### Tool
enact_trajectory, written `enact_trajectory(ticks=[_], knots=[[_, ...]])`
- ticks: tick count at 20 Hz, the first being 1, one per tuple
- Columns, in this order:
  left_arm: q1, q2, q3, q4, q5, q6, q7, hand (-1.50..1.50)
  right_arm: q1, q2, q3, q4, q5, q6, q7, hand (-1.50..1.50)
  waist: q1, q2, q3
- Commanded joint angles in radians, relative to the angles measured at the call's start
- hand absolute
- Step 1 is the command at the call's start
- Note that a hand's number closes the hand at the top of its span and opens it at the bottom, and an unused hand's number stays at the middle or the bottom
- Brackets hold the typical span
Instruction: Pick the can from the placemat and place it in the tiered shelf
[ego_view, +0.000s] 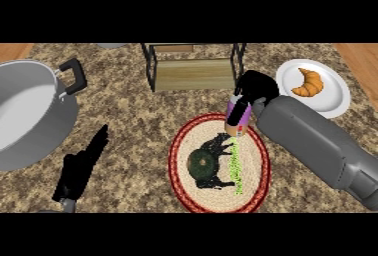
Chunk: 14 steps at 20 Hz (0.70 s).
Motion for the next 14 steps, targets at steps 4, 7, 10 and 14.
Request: enact_trajectory(ticks=[4, 7, 10, 14], knots=[[0.045, 0.013, 0.013, -0.024, 0.003, 0.001, 0.001, 0.00, -0.065, -0.120, 0.032, -0.325, 0.208, -0.149, 0.230, 1.50, -0.019, -0.003, 0.001], [0.005, 0.021, 0.036, -0.001, 0.007, -0.002, -0.002, 0.00, -0.107, -0.168, -0.040, -0.426, 0.261, -0.200, 0.264, 1.50, -0.023, 0.002, 0.001], [0.036, 0.001, 0.011, -0.007, -0.006, 0.004, -0.011, 0.00, -0.128, -0.192, -0.117, -0.503, 0.314, -0.261, 0.299, 1.50, -0.017, 0.002, 0.002], [-0.011, -0.027, -0.004, 0.026, -0.017, 0.000, -0.005, 0.00, -0.157, -0.211, -0.204, -0.518, 0.375, -0.211, 0.346, 1.50, 0.015, 0.022, 0.001]])
